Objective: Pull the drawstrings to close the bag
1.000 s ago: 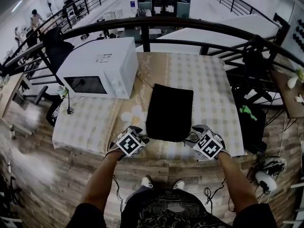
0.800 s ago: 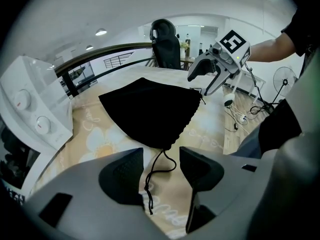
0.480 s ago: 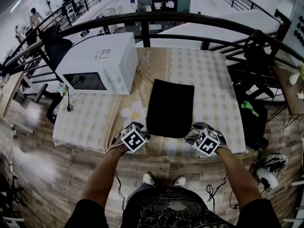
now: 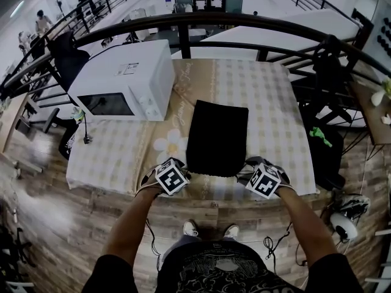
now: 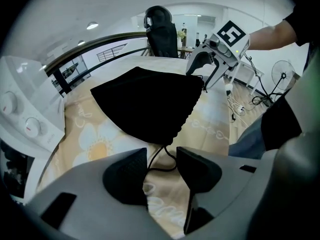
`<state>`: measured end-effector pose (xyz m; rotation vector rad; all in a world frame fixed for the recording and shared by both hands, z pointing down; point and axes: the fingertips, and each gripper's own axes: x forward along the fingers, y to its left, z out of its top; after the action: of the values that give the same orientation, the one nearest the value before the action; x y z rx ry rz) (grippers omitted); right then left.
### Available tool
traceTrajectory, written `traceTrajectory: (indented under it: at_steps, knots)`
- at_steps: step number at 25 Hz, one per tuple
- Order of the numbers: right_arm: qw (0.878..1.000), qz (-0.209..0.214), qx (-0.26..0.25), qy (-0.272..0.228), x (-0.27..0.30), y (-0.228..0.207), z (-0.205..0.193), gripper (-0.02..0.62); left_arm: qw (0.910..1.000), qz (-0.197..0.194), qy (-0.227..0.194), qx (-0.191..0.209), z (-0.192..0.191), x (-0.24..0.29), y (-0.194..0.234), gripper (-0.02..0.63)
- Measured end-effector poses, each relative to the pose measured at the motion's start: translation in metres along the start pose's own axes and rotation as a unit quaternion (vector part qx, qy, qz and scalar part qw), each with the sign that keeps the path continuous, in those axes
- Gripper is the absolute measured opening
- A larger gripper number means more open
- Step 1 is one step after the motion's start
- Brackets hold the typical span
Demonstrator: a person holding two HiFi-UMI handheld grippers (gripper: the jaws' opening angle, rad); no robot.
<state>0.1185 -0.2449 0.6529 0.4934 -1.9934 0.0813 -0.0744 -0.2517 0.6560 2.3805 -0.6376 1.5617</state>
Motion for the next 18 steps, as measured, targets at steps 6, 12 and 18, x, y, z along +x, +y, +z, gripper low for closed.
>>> traceTrajectory:
  at_steps: [6,12,18]
  knots:
    - [1.000,0.010,0.004,-0.005,0.0002,0.0083,0.0002,0.224,0.9998,-0.012,-0.001,-0.013,-0.0008,0.0015,0.0013,0.190]
    - [1.000,-0.017,0.014,-0.013,0.0000,0.0023,-0.0011,0.067,0.9992,-0.023,-0.010,-0.032,-0.0010,0.0010,-0.0015,0.170]
    - [0.999,-0.013,0.029,-0.015,0.0028,0.0034,-0.0034,0.064,0.9991,-0.023,-0.015,-0.032,-0.0006,0.0019,-0.0019,0.157]
